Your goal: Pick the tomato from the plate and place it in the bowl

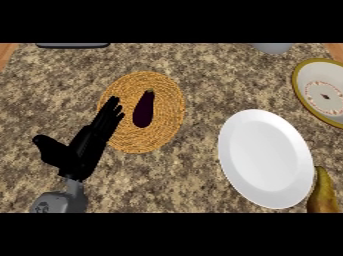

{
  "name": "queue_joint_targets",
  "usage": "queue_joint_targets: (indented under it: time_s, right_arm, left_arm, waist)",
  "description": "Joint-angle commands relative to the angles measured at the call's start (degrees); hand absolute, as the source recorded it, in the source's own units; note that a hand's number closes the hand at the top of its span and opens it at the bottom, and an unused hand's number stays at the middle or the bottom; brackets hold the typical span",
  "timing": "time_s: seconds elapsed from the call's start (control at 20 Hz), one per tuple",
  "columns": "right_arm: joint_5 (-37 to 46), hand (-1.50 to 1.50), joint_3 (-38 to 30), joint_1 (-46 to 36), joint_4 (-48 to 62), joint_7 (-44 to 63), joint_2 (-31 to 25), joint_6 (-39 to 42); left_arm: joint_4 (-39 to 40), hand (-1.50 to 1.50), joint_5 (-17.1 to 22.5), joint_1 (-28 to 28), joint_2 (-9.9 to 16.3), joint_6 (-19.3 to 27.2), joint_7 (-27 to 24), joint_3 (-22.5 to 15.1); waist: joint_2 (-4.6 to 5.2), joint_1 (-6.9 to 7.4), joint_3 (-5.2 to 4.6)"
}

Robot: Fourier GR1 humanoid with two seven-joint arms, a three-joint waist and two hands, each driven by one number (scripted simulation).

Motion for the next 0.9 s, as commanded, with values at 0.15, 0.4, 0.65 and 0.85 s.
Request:
queue_joint_targets:
  time_s: [0.15,0.4,0.65,0.85]
  right_arm:
    - [0.90,1.50,-3.18,-11.20,13.72,-1.39,-2.37,-2.08]
    - [-0.31,1.50,-3.76,-17.72,23.96,-3.25,-2.21,-4.40]
    - [3.84,1.50,-2.70,-26.55,45.26,-12.91,-5.01,-13.27]
    - [8.99,1.50,0.32,-34.25,61.15,-17.89,-6.37,-19.52]
  left_arm:
    - [-2.41,0.00,0.72,1.03,1.29,-1.59,1.75,0.31]
    - [-3.41,0.00,0.74,2.29,1.29,-1.99,1.38,-0.15]
    - [-0.21,0.00,1.08,-3.15,0.12,-0.51,3.82,0.92]
    - [0.40,0.00,0.71,-0.87,-0.30,-1.85,0.50,-0.09]
  waist:
    - [0.13,0.72,0.05]
    - [0.12,0.83,0.05]
    - [0.39,1.11,0.08]
    - [0.62,2.08,0.09]
